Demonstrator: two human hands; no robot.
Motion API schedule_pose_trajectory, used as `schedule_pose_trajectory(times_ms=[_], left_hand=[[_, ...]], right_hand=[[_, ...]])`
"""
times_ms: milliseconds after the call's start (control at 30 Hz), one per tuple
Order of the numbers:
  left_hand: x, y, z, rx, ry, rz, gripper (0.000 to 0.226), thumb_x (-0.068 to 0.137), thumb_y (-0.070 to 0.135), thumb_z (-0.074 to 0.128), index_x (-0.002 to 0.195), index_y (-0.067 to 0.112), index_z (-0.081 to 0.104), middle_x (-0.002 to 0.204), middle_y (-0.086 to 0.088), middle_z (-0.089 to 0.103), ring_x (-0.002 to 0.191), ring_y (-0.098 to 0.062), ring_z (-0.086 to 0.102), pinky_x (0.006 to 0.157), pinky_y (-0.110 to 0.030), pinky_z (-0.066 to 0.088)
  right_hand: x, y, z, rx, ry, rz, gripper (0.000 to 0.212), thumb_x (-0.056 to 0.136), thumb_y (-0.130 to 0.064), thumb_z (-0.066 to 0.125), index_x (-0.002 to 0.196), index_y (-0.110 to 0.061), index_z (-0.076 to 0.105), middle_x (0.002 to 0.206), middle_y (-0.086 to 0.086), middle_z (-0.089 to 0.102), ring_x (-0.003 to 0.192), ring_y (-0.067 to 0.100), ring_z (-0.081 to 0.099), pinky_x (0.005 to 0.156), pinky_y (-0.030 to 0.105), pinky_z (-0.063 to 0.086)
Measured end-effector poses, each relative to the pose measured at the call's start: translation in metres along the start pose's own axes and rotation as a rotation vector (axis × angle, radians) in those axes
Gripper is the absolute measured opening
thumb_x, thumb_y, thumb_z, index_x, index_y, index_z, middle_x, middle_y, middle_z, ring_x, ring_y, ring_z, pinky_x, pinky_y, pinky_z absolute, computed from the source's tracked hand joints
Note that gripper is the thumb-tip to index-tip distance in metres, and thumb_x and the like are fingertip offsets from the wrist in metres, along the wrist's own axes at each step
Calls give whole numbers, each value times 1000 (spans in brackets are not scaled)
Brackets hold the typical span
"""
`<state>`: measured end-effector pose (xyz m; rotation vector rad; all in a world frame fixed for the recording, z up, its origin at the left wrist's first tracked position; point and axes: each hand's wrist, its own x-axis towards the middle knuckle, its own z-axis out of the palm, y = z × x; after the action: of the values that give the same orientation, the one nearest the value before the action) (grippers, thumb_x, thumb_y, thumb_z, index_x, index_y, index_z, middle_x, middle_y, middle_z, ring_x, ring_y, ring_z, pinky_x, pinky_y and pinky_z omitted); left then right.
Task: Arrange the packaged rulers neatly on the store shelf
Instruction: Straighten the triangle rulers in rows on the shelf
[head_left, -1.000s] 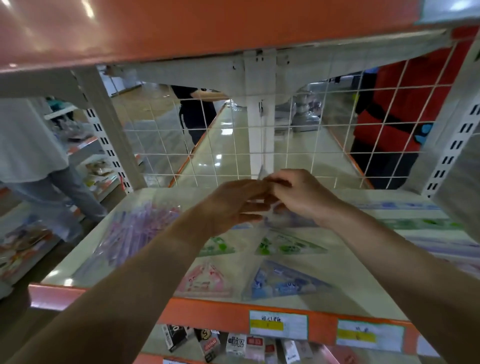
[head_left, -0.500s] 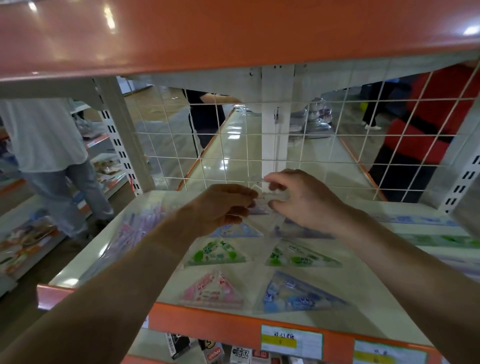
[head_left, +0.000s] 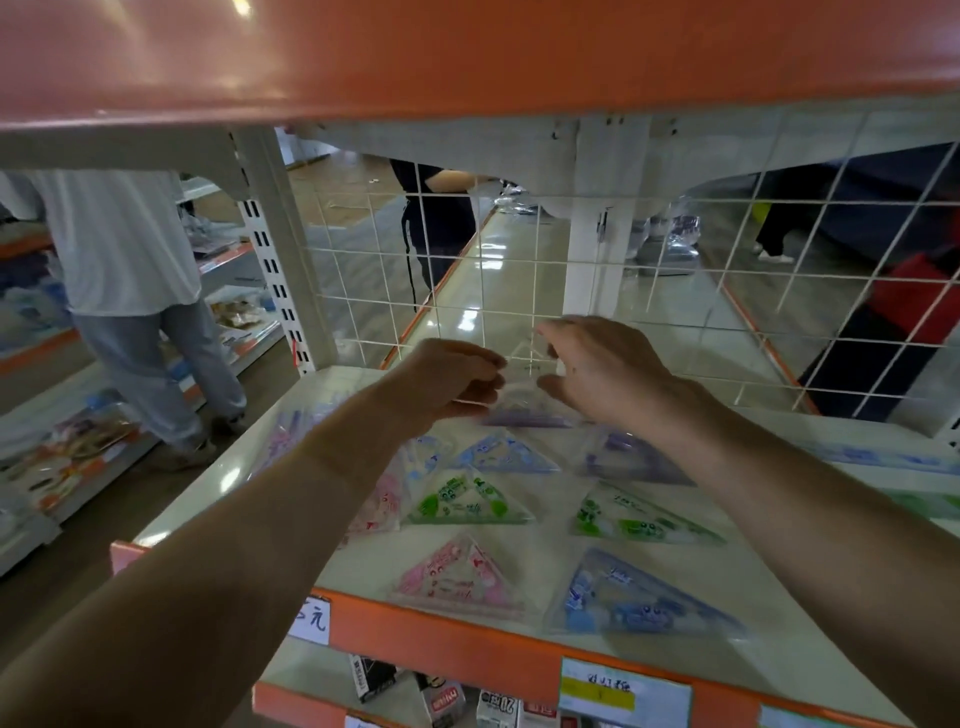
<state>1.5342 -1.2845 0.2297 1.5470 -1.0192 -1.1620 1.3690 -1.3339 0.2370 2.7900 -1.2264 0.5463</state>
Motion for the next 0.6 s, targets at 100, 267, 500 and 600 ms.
schedule_pose_trajectory(times_ms=[100, 267, 500, 600], left_hand=[[8, 2, -12, 248, 121, 37, 9, 88, 4, 59, 89, 9, 67, 75, -5, 63, 64, -13, 58, 66, -26, 54], [18, -17, -30, 576, 194, 114, 13, 84, 2, 61, 93, 5, 70, 67, -3, 58, 58, -12, 53, 55, -21, 45], [29, -33, -41, 781, 196, 113, 13, 78, 0, 59, 71, -9, 65, 65, -10, 54, 61, -19, 49, 59, -27, 40], [32, -35, -41, 829, 192, 103, 18, 78, 0, 59, 60, 2, 62, 60, -8, 54, 56, -19, 49, 58, -29, 44]], right_hand=[[17, 4, 3, -10, -61, 38, 27, 86, -27, 66, 106, -11, 58, 97, 5, 63, 83, 21, 58, 65, 28, 37], [36, 7, 26, -5, -262, 109, 22, 87, -22, 64, 101, -5, 60, 97, 11, 63, 83, 24, 58, 68, 29, 42], [52, 6, 60, 19, -431, 209, 40, 87, -23, 61, 122, -4, 58, 117, 13, 63, 105, 29, 59, 87, 33, 49], [53, 9, 63, 17, -458, 217, 39, 87, -22, 61, 120, -3, 59, 116, 13, 63, 103, 29, 60, 84, 33, 49]])
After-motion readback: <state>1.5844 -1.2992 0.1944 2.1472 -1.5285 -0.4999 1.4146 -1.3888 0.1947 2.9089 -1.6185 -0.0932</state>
